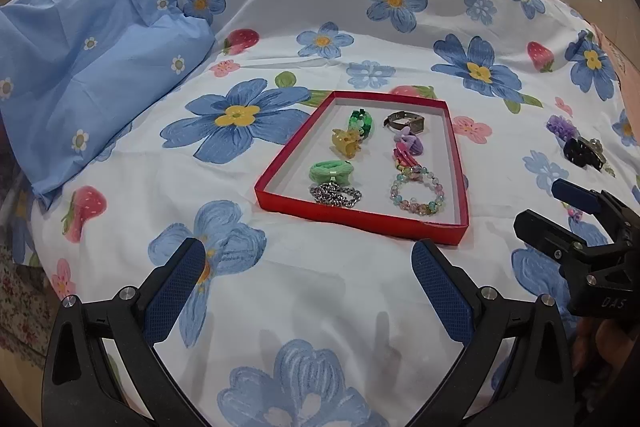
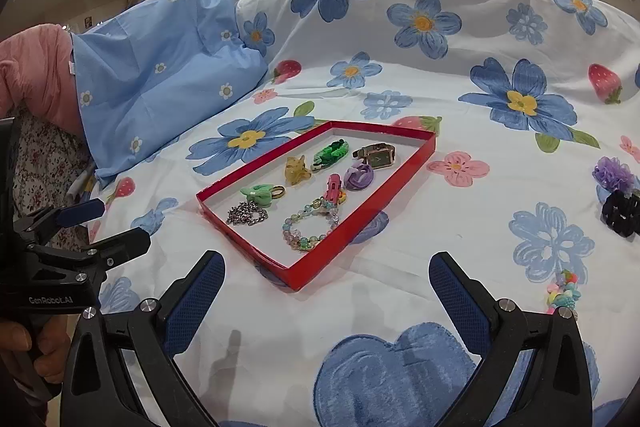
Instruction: Organize jewelry
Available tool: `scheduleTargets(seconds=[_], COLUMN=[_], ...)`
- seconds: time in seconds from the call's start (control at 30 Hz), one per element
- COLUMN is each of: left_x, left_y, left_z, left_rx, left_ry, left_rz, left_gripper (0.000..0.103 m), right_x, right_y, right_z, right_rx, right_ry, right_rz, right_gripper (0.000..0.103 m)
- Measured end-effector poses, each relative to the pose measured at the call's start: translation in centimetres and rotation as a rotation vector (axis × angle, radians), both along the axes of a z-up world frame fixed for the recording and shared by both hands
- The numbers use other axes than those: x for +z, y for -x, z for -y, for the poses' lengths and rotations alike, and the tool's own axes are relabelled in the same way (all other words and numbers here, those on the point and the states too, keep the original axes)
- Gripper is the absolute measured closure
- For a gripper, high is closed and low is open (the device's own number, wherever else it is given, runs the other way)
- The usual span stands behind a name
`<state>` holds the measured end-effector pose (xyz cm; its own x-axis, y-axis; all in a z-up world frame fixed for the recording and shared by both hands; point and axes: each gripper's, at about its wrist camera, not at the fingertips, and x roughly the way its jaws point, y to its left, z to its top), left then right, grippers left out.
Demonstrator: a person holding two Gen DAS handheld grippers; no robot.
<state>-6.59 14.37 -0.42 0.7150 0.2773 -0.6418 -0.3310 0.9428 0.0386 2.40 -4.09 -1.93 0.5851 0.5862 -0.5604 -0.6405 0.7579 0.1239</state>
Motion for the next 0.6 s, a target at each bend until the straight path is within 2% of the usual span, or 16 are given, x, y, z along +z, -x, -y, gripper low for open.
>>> scheduleTargets(seconds=[0.6], left_x=[-0.05], left_y=[0.18], left_z=[-0.21], left_rx=[0.002], left_ry=[0.004], left_rz=[-0.002], left_gripper=[0.0], right_x=[0.16], right_y=[0.32], right_z=[-0.27], right_rx=[0.001], right_ry=[0.004], right_rz=[0.01], right_gripper=[0.0])
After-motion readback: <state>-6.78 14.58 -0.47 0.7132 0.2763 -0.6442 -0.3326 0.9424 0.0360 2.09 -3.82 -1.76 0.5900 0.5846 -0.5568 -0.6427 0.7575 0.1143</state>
